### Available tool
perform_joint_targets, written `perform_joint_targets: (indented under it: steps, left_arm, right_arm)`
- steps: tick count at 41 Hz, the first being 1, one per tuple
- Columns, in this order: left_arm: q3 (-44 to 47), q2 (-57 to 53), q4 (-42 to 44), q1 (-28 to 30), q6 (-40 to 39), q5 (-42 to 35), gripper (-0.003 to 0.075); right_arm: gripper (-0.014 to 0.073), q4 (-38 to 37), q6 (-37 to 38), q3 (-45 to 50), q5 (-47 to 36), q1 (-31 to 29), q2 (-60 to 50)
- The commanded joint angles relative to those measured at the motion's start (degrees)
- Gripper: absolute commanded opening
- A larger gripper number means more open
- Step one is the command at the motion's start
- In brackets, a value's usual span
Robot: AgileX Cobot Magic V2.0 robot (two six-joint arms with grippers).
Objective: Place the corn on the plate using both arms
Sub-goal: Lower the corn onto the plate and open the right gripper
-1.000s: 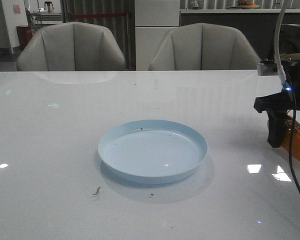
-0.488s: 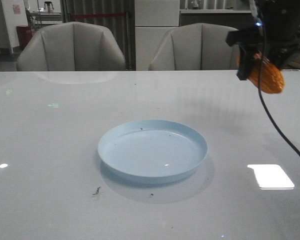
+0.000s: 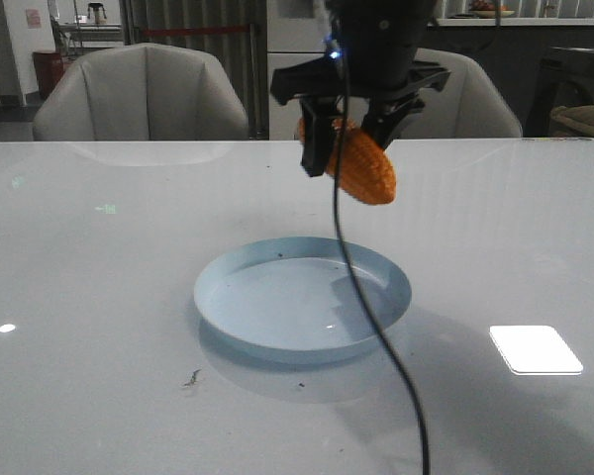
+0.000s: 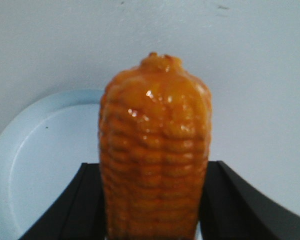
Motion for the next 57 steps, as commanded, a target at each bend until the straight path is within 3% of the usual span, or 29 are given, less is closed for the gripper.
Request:
perform_joint_targets:
  steps: [1,7,18,28,35,40,47,57]
  left_arm:
    - [-1.52,-0.47,1.78,0.04,-0.59,-3.92,0.0447]
    - [-1.52,-0.47,1.78,0.04,-0.59,-3.81,0.0447]
    - [-1.52,-0.47,1.78,0.04,-0.59,-3.81,0.0447]
    - [-1.52,-0.47,1.78,0.04,-0.59,-3.81,0.0447]
    - [-1.52,-0.47,1.78,0.04,-0.59,-3.81,0.0447]
    - [-1.52,-0.47,2.27,0.04,-0.59,-3.81,0.0447]
    - [-1.52,-0.47,5.37,0.04,-0.59,-3.81,0.0447]
    - [-1.63,-0.47,5.35,0.04,-0.59,-3.81,0.0445]
  right_arm:
    - [0.0336,-0.15,-0.43,-1.79,-1.04,1.31,-1.4]
    - [0.0358,-0.15,-0.43,-1.79,1.13,2.53,1.4]
    - [0.0535,-0.15,-0.43,-1.79,2.25,2.86,3.61]
    - [0.0527,1.61,-0.43,-2.89,3.59,2.86,3.48]
    - [0.0517,-1.82,-0.51,-12.0,12.7,1.72,2.74]
    - [0.0519,-2.95,0.61,-21.09,17.58,-0.89,0.03]
    - [0.0519,-1.66,4.35,-29.88,17.76,-6.97,-8.0]
    - [0.0519,-1.66,3.68,-28.03,19.65,-17.75,-21.97]
